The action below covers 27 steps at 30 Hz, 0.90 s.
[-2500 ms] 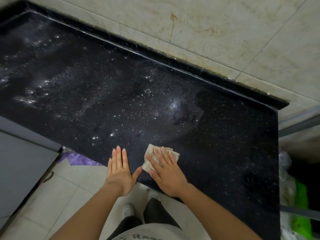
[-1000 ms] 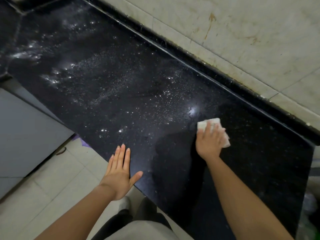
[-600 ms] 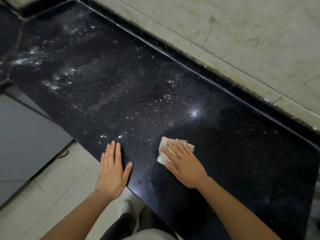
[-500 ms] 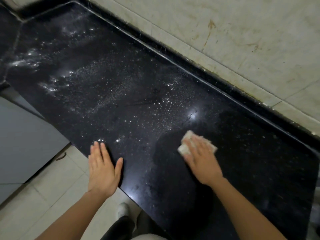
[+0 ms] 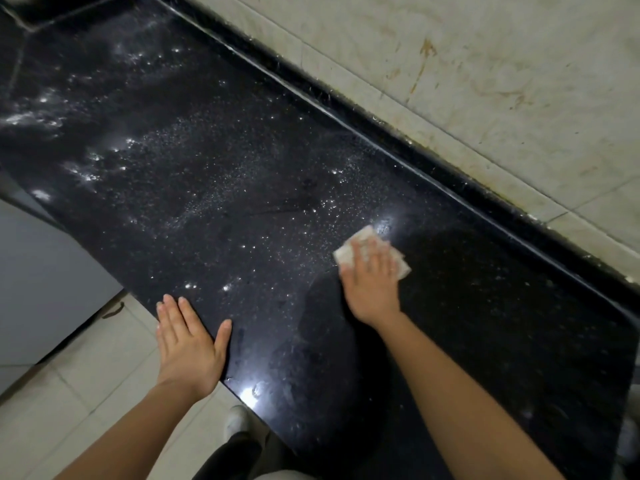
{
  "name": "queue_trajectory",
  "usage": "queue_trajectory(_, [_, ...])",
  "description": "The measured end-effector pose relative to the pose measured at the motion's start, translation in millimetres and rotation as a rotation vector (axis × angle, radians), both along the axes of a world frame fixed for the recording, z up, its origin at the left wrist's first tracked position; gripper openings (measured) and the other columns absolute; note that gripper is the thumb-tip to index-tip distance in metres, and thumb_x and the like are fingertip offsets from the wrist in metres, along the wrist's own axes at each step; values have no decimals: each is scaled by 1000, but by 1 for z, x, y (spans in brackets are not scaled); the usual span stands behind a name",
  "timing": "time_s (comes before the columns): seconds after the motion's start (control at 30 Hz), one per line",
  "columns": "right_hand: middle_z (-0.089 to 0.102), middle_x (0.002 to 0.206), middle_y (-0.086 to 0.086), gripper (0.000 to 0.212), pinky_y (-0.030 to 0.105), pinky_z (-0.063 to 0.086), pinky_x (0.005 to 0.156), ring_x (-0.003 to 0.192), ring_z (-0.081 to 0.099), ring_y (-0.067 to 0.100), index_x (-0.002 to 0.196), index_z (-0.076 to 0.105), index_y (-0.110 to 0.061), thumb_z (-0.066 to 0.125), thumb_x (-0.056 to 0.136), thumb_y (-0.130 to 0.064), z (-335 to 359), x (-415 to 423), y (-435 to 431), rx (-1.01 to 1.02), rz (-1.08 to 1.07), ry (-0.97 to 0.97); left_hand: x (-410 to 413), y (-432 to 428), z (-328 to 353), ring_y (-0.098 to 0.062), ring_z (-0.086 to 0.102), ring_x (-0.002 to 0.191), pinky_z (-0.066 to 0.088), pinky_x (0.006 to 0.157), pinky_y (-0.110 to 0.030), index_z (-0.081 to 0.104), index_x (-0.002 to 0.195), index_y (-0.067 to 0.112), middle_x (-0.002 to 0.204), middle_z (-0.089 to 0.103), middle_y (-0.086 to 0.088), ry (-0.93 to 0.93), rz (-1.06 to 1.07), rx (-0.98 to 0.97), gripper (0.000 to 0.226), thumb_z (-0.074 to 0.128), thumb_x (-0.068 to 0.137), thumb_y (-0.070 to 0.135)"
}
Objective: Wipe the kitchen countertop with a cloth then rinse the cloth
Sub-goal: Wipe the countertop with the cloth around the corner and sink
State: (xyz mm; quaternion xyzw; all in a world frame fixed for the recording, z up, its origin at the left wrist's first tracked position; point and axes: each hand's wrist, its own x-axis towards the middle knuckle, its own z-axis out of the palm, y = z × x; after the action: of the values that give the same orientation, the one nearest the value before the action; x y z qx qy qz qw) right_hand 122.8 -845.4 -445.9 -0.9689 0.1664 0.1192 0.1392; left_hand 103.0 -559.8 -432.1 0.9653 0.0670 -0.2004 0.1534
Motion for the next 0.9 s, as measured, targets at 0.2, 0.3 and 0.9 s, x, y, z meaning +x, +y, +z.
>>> queue_trajectory(0.2, [-2,161,5,62,37,-21,113,145,-17,24,152,8,-29,13,93,-49,6,-24,71,53,509,-19,0,0,4,-24,-27,141,-13,115,-36,-16,147,2,154,-27,-15,45,-10,17,86,15,90,59])
queue_trajectory(0.3, [16,159,5,57,39,-5,118,147,3,26,150,16,-34,22,95,-49,6,-24,41,53,693,-65,1,0,5,-25,-27,141,-13,116,-37,-17,147,2,153,-28,-15,55,-11,39,88,11,88,61])
queue_trajectory(0.9, [-17,159,3,70,37,-21,112,141,-28,20,147,-12,-35,-9,81,-58,2,-25,125,70,146,4,-1,4,8,-28,-32,139,-17,114,-38,-23,144,0,150,-34,-18,69,-56,-45,84,15,95,57])
